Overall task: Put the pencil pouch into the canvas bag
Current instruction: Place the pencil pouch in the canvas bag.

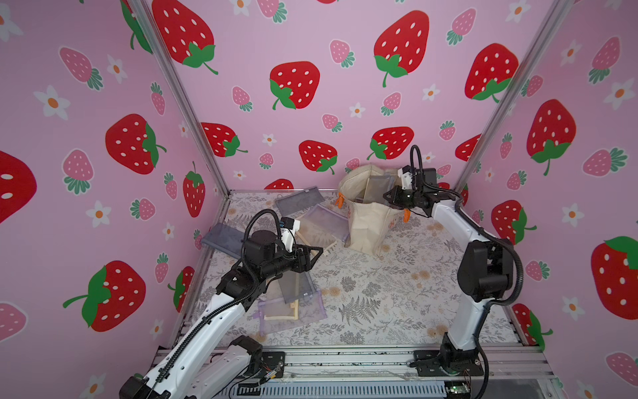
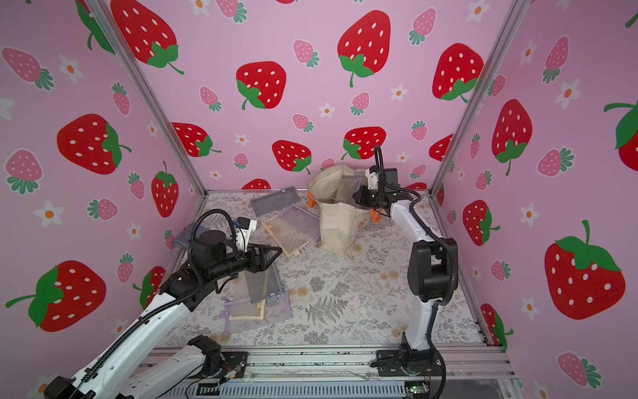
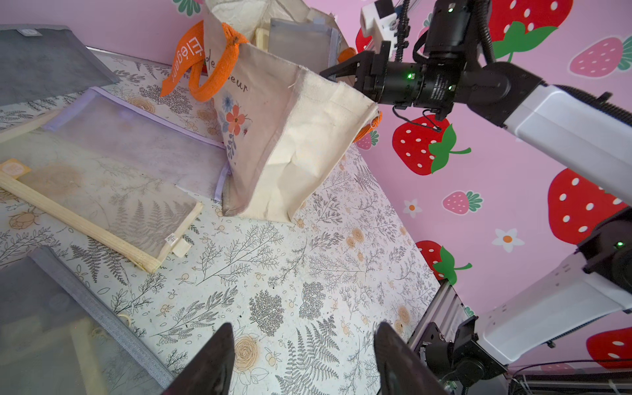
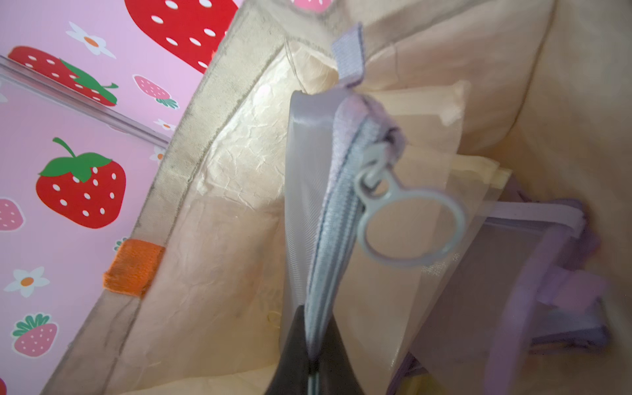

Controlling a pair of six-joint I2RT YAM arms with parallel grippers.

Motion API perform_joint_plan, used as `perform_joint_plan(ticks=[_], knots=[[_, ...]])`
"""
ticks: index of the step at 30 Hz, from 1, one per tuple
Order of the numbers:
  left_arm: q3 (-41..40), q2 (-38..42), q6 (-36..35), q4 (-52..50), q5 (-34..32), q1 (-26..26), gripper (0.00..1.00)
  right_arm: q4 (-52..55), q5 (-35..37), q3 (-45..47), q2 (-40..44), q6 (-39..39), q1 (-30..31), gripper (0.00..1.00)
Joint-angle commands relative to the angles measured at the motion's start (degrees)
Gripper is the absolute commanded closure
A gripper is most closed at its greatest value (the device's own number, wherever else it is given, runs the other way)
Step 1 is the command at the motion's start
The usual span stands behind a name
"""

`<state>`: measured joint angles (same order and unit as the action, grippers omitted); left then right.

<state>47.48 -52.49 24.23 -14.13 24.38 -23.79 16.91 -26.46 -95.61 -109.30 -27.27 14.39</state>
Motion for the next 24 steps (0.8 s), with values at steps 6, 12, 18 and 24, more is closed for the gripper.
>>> perform_joint_plan(ticks=[6, 12, 18, 24], knots=[[5.7, -5.1, -0.6, -14.7, -11.6, 1.3, 0.32, 7.3, 7.9, -2.2, 9.0, 7.8, 0.5, 0.28], [2.6, -7.2, 3.5, -17.9, -10.2, 8.3, 0.31, 13.7, 14.6, -1.6, 16.1, 13.6, 2.1, 0.20], [-2.8, -8.2, 5.9, -17.8, -5.8, 15.8, 0.31, 20.2, 17.7, 0.4, 21.8, 18.3, 12.4, 0.17], [-7.3, -8.4, 6.7, -17.9, -6.9, 19.5, 0.32, 17.7, 15.6, 9.7, 22.4, 14.2, 27.5, 0.16]])
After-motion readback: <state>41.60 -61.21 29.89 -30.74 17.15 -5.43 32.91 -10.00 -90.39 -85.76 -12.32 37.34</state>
